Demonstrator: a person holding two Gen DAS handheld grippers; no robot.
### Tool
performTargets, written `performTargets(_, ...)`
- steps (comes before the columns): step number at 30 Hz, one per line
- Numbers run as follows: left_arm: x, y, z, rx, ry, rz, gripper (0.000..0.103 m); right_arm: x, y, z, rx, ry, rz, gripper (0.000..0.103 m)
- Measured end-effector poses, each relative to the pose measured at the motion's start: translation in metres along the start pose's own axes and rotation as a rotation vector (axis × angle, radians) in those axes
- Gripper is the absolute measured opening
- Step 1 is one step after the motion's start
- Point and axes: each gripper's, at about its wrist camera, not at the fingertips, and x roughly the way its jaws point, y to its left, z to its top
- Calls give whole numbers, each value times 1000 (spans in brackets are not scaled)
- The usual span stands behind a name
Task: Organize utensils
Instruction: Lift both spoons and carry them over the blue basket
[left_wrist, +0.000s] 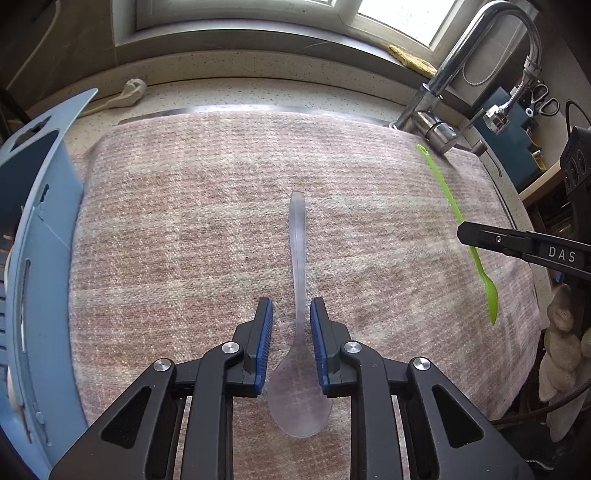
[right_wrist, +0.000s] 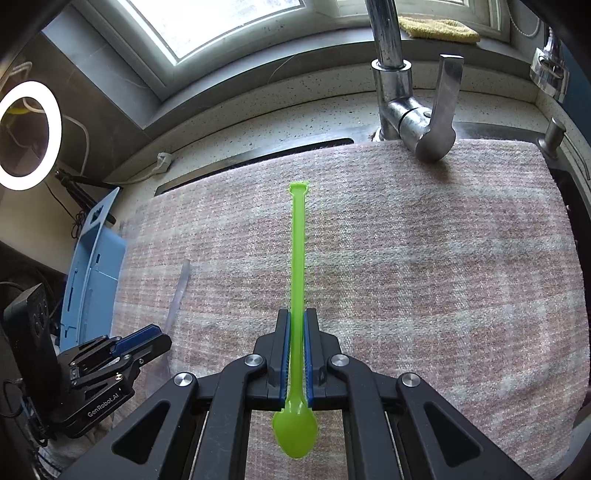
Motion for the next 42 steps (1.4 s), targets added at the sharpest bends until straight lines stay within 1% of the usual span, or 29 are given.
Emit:
performTargets(4, 7, -12, 6, 47, -11, 43, 19, 3, -1, -1, 2, 7, 3, 6)
performTargets(5, 9, -14, 7, 59, -15, 49, 17, 3, -1, -2, 2, 9, 4, 6)
performTargets(6, 11, -16, 9, 78, -17, 66, 9, 3, -1, -2, 1, 9, 4, 6)
performTargets(7, 12, -17, 11, 87, -18, 70, 7, 3, -2, -3, 2, 8, 5, 6)
performTargets(9, 11, -12, 14, 57, -12, 35, 6, 1, -2, -4, 0, 2, 5, 6)
performTargets(11, 6, -3, 12, 9, -10, -24, 6, -2, -3, -5, -1, -6, 4, 6)
performTargets(13, -2, 4, 9, -40, -21, -80, 6, -6, -4, -5, 0, -16, 2, 6)
performTargets(14, -6, 5, 7, -51, -28, -94, 6, -7, -5, -5, 1, -19, 2, 6)
performTargets(16, -14, 5, 4, -49, -42, -87, 6, -9, -4, -5, 1, -25, 2, 6)
performTargets(21, -29, 4, -1, -54, -82, -99, 6, -12, 7, -6, -17, -30, 10, 6)
performTargets(25, -41, 3, -3, -70, -128, -135, 6, -13, 19, -8, -43, -29, 13, 6)
performTargets(28, -58, 1, -4, -75, -180, -167, 6, -15, 30, -11, -67, -30, 11, 6)
performTargets(34, -95, 12, 0, -83, -282, -193, 6, -20, 59, -8, -122, -45, 19, 6)
performTargets(36, -104, 20, 3, -94, -311, -191, 6, -21, 72, -7, -145, -55, 25, 6)
performTargets(42, -141, 66, -5, -146, -384, -122, 6, -19, 117, -2, -206, -48, 74, 6)
